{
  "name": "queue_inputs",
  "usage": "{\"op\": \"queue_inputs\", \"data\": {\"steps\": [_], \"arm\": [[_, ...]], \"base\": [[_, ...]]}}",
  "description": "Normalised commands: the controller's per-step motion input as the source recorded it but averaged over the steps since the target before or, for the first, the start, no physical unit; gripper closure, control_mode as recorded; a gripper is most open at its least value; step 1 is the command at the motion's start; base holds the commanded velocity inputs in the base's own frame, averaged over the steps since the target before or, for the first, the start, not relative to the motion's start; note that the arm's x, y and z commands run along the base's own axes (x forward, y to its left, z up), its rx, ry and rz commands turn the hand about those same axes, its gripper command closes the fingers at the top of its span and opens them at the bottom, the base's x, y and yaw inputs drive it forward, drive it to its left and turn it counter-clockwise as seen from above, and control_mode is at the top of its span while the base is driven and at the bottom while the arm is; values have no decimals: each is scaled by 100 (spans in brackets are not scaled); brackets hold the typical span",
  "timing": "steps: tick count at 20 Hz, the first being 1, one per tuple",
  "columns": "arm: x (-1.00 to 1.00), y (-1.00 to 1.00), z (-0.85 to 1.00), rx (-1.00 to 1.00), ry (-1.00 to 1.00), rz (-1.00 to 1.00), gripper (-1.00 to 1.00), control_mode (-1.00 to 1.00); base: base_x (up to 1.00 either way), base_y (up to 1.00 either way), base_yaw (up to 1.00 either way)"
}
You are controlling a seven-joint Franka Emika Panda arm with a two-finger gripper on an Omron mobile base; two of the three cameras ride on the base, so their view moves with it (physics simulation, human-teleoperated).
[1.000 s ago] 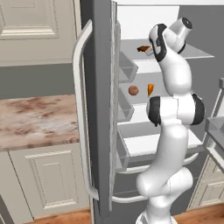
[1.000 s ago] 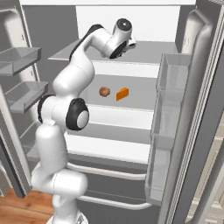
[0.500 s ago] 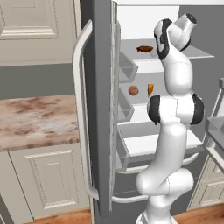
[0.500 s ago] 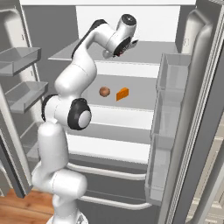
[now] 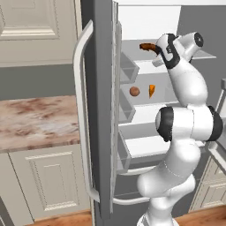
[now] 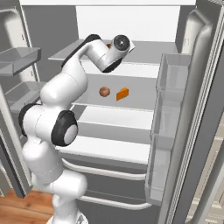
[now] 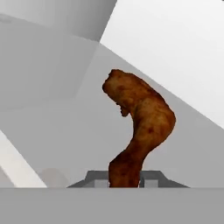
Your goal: Take the cheese, chicken drumstick, and onion from the fridge and place them on the plate on the dining counter to create an appetizer plate.
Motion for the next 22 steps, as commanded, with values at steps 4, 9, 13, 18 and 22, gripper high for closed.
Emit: {"op": "queue_inputs", "data": {"steps": [4,9,13,18,22], "arm": [[-81,0,33,0,15,0,100,-100],[-100,0,8,0,19,0,100,-100],[-96,6,1,0,4,0,100,-100],[-100,0,2,0,1,0,100,-100],[-25,0,0,0,1,0,100,100]], "base": [[0,0,0],[0,0,0],[0,0,0],[0,0,0],[-75,0,-4]]}}
